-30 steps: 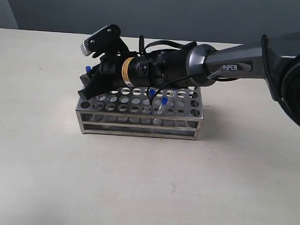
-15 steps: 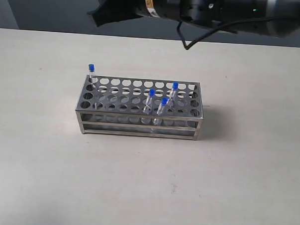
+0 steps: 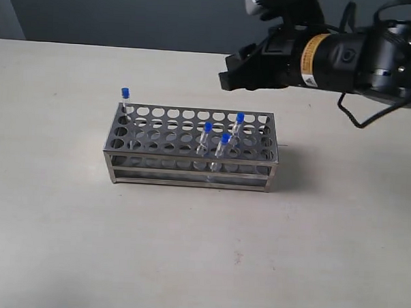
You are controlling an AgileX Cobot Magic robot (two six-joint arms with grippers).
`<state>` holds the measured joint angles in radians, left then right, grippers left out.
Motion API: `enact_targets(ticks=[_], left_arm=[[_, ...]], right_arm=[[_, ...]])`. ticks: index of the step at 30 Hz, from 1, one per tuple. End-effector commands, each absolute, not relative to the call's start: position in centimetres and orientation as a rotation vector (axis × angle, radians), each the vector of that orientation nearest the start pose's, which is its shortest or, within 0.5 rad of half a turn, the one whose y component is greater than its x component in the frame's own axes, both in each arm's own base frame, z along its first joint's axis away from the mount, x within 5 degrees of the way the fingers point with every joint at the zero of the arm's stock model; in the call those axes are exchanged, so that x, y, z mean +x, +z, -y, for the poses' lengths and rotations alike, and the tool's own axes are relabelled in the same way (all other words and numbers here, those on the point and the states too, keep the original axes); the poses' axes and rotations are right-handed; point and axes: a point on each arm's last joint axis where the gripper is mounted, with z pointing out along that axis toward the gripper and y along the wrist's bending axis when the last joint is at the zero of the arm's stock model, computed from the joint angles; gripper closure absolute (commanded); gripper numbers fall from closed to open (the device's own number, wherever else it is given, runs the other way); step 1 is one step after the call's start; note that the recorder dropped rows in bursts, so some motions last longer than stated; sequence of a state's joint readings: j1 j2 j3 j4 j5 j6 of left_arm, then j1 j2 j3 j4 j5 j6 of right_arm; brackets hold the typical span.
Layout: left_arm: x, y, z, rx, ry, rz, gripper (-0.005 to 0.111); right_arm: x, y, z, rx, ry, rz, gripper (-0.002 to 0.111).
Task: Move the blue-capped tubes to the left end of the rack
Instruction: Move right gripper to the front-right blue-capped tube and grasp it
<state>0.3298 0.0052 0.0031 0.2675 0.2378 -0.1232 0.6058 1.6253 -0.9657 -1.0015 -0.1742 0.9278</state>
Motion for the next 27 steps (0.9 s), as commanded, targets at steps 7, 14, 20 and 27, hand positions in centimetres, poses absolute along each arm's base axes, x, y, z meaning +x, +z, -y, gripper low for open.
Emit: enact_targets(ticks=[7, 14, 20, 27], left_arm=[[5.1, 19.3, -2.3, -0.211, 0.396, -1.711, 0.106], [5.1, 19.3, -2.3, -0.211, 0.396, -1.711, 0.106], [5.1, 19.3, -2.3, -0.211, 0.396, -1.711, 0.106], [5.1, 19.3, -2.3, -0.211, 0.396, -1.711, 0.106]], right_arm=[[27.6, 21.6, -18.7, -0.731, 0.551, -1.828, 0.065], [28.4, 18.0, -19.0, -0.698, 0.583, -1.881, 0.065], [28.7, 16.3, -19.3, -0.69, 0.607, -1.909, 0.065], [28.8, 14.6, -19.3, -0.699, 0.595, -1.969, 0.065]])
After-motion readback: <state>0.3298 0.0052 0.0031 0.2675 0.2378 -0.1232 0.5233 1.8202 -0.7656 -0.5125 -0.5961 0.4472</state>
